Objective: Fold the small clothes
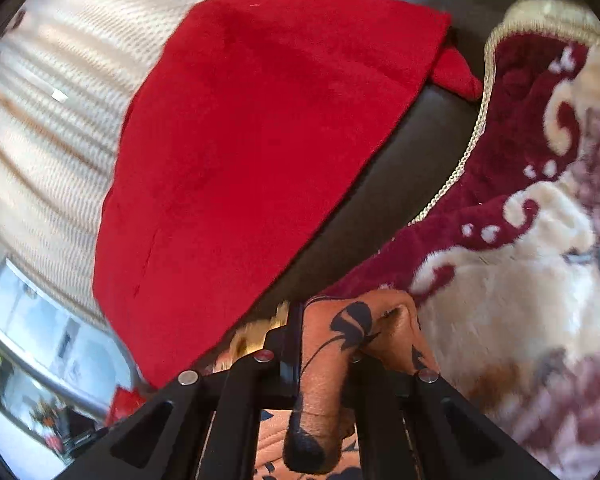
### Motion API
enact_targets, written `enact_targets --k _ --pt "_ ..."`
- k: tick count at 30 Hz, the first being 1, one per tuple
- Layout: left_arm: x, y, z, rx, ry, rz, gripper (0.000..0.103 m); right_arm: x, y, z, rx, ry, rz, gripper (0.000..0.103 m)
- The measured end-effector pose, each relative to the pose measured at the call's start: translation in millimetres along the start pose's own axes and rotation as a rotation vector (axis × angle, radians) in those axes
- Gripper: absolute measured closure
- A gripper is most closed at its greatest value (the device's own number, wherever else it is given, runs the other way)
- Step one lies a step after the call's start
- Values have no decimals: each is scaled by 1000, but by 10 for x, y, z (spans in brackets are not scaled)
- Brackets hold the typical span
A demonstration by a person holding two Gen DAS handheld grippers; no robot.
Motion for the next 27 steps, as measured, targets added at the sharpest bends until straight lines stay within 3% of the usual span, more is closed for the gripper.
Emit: enact_targets --k 2,6,12,14,16,17,18,20,22,24,25,27 --pt "358 208 391 29 34 -94 90 -135 92 212 25 2 84 97" --pt "912 156 966 60 -39 -265 90 -575 153 568 95 -26 242 97" --pt "990 162 721 -105 -243 -348 89 -625 236 509 87 78 264 96" --pt "965 169 573 -136 -261 -362 81 -603 263 442 72 102 265 96" --pt "903 209 318 -215 -234 -340 49 -531 263 352 64 109 236 96" --pt "859 207 153 -269 -230 -327 40 -505 254 319 60 112 224 96" --pt "857 241 -43 -337 -198 -319 23 -450 250 273 56 122 214 96" --pt "887 225 -416 -450 -75 -312 17 -395 273 146 38 142 218 94" --pt "744 61 -563 -410 -19 -246 17 -391 249 89 48 160 235 85" --pt "559 -153 -547 -330 46 -164 17 -415 245 20 30 145 257 44" --pt "439 -295 -480 -278 84 -108 17 -461 259 -80 -23 152 291 10" --pt "315 -446 -375 -209 104 -62 17 -491 276 -205 -84 203 331 6"
Point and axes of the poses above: each gripper's, at about its wrist camera, not at the fingertips, and z roughly the way its jaws point, x to its left, y to its top, the point moved 10 cm from there along z, roughly the way its jaws point, and after that the axes turned 10 degrees about z, right-handed, at the moved point
